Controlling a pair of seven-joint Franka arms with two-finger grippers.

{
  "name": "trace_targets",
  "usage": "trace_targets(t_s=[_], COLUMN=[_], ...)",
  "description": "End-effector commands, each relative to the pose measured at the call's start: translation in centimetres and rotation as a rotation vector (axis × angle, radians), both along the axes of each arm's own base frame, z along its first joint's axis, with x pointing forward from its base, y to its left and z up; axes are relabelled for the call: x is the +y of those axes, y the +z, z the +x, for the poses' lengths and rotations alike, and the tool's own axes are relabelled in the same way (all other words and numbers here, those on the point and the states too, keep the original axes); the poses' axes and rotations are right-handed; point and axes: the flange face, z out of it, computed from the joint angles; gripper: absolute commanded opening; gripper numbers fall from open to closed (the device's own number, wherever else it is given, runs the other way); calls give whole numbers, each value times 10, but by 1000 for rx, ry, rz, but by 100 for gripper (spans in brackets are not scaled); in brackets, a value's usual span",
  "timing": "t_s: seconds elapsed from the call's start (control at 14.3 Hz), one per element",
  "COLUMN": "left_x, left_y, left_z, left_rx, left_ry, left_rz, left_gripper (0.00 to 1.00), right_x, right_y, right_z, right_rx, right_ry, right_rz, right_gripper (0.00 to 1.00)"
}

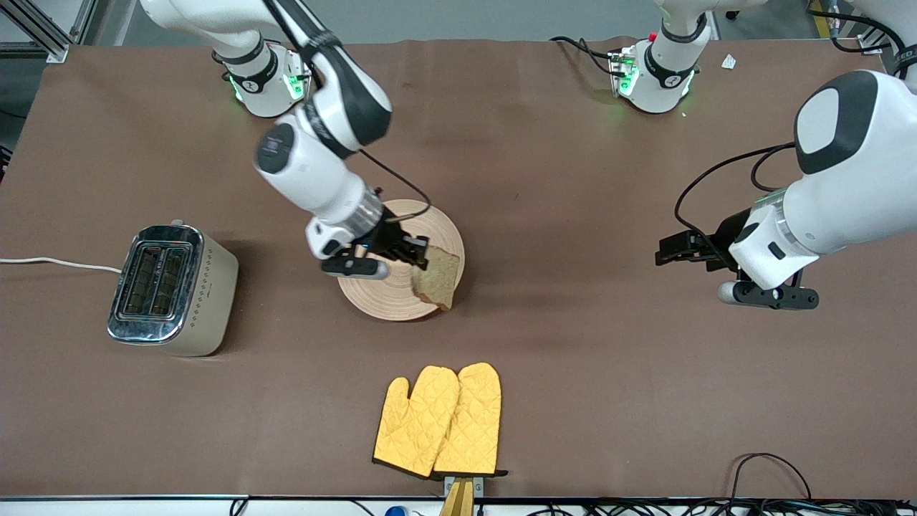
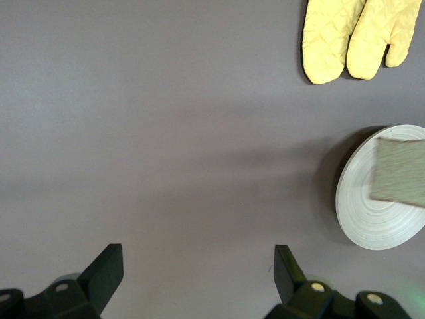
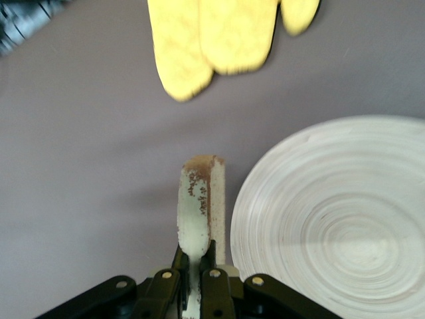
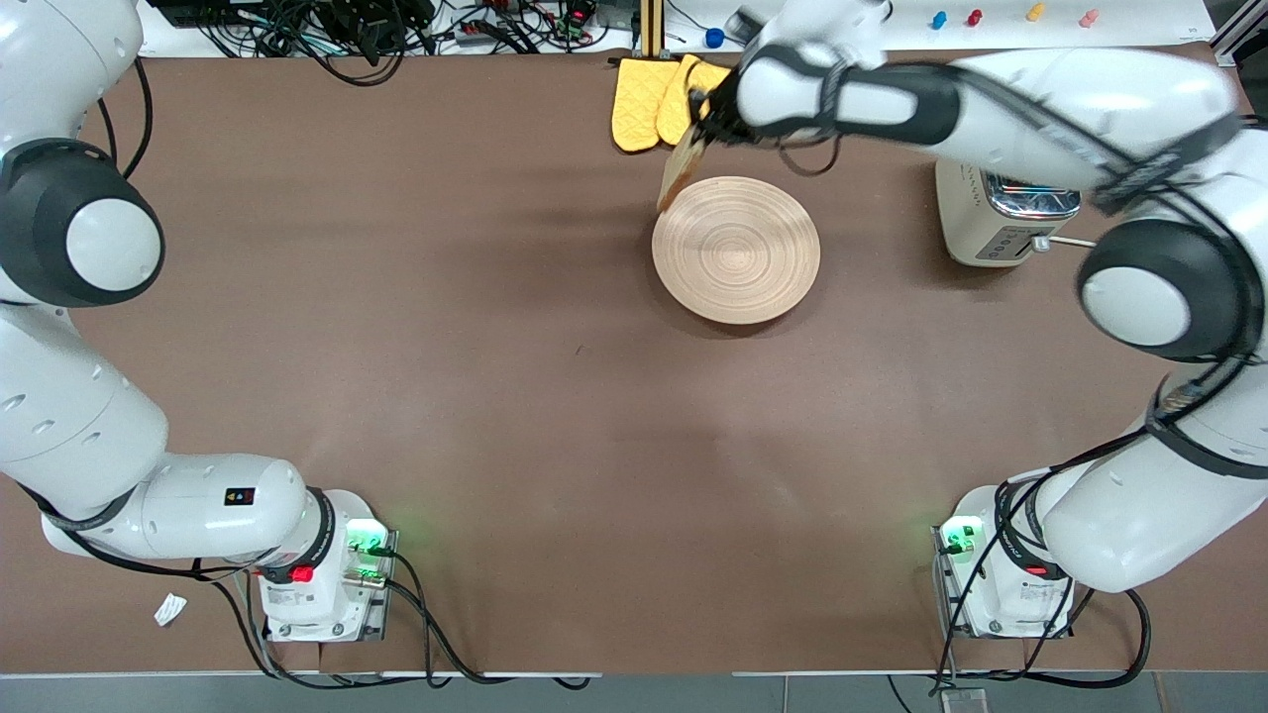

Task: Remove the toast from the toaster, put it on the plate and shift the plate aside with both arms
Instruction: 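Lower the toast onto the wooden plate and open the right gripper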

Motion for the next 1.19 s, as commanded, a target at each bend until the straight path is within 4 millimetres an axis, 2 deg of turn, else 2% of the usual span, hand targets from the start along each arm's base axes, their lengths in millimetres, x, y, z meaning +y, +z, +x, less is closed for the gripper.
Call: trace_targets(t_s=[0.0,0.14,0.28,0.49,0.91,0.98,1.12], left_x=[1,-3,-2,-9,-20,-27,-32], left_y=[13,9,7,3,-30,-35,-46], left_z=[-7,-6,-7,-7,6,7,11], left_rx=[-5,-1,4,7,41,36,52], left_ry=[5,1,-2,-13,2,-3,9], left_rz=[4,1,2,-2,-89,-97,-135], left_gripper=[100,100,100,100,100,100,100], right_x=[-4,-10,-21,-47,-97,-109,-119], right_y=[-11,-23,-34,-38,-76,-85,-96], right_z=[-18,-36,-37,-36,-49,-50,-54], right_rx=[38,38,37,32,54,50,62], right_ry=[16,70,103,127,169,164,168], right_rz=[-15,-42,-61,-78,-133,-143,-155], right_gripper=[0,0,0,0,0,0,0])
